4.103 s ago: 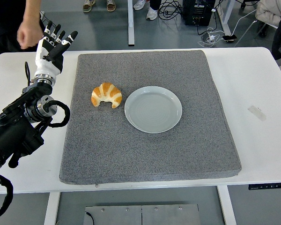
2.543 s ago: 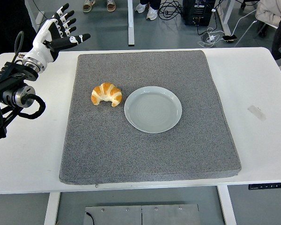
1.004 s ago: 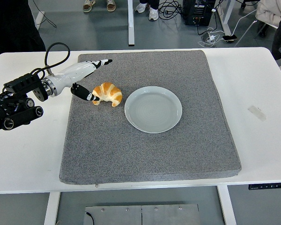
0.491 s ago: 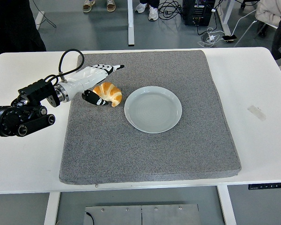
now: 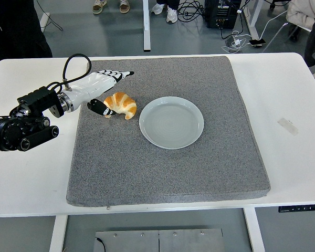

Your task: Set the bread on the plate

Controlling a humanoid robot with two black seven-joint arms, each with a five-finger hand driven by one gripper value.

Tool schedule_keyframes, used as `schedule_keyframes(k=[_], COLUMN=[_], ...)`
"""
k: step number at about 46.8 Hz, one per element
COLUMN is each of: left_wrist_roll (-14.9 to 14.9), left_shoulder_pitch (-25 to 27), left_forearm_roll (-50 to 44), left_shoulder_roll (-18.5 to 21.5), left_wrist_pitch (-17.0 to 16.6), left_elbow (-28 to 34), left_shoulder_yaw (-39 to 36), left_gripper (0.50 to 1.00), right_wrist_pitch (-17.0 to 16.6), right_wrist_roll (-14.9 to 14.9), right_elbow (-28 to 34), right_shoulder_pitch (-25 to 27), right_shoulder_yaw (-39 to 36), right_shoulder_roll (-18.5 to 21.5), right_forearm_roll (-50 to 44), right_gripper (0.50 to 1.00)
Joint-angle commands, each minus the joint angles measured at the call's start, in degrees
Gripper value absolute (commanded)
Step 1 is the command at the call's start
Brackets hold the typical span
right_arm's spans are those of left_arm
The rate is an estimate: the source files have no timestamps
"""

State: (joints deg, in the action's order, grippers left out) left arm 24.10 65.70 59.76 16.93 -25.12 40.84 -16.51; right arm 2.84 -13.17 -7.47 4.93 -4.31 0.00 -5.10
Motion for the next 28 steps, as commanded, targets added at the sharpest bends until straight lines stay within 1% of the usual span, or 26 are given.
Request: schedule_keyframes(k=[1, 12, 21, 28], left_wrist_roll=[0.07, 0.07, 0.07, 0.16], left_shoulder_pitch=[-0.49, -1.54, -2.33, -3.12], left_forearm_roll=[0.01, 0.01, 0.01, 0.01], left_shoulder_roll=[-0.76, -3.13, -4.54, -5.59], left_wrist_pitch=[-0.02, -0.02, 0.07, 0.07], left_elbow=[-1.12, -4.63, -5.86, -6.92], left_shoulder_yaw=[-0.01, -0.27, -0.27, -0.27], left_gripper=[0.975, 0.975, 0.969, 0.954], right_wrist_pitch=[-0.03, -0.03, -0.03, -0.03], right_wrist_roll=[-0.02, -0.02, -0.02, -0.02], right_elbow=[0.0, 0.0, 0.0, 0.0], right_shoulder_pitch=[0.07, -0.01, 0.07, -0.01], right_shoulder_yaw=[0.0, 0.0, 0.0, 0.0], right_shoulder_roll=[0.0, 0.0, 0.0, 0.0], right_forearm_roll=[0.0, 0.0, 0.0, 0.0], right_gripper=[1.0, 1.0, 1.0, 1.0])
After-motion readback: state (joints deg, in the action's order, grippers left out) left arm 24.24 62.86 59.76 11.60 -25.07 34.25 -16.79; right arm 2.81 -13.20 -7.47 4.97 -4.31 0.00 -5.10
